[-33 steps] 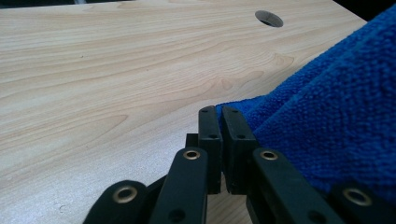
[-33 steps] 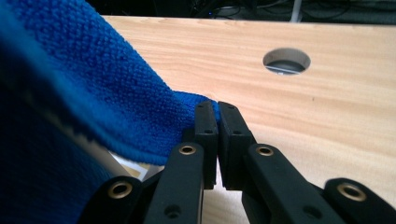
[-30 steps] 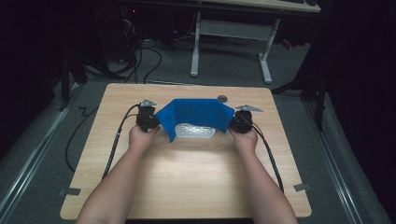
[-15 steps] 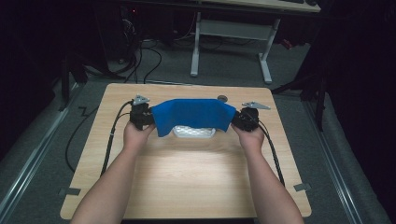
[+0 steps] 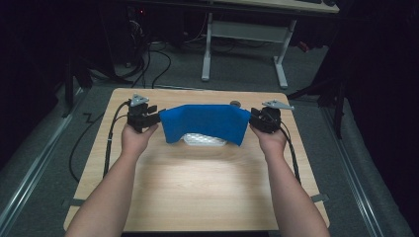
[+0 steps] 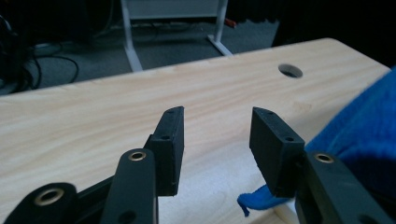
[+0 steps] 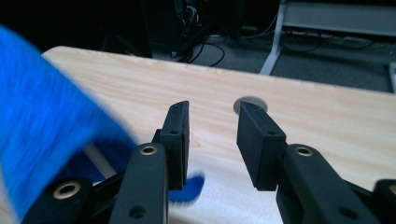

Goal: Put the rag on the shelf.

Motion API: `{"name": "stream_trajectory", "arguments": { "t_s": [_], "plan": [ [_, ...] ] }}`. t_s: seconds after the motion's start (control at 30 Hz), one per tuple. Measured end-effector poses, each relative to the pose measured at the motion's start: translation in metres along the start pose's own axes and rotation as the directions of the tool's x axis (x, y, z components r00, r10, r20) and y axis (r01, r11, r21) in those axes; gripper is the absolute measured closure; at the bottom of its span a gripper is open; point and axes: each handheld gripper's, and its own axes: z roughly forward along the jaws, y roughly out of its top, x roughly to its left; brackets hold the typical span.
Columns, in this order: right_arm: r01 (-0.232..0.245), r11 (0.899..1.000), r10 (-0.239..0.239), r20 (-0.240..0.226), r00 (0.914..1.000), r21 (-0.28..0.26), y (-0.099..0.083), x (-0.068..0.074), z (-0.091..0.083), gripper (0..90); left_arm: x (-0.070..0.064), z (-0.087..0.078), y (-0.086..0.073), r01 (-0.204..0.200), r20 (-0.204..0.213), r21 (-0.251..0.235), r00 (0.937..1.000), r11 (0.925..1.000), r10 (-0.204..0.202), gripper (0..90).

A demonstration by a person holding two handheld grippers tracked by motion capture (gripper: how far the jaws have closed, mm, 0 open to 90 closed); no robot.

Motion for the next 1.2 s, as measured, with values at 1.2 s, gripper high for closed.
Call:
{"name": "stream_trajectory", "arguments": {
  "t_s": [1.2],
  "plan": [
    [0.115, 0.991, -0.112, 0.043, 0.9927, -0.066, 0.022, 0.012, -0.060, 51.3, -0.015, -0.059, 0.011, -0.051, -0.127, -0.040, 0.9909, 0.9979, 0.045, 49.9]
  ]
}}
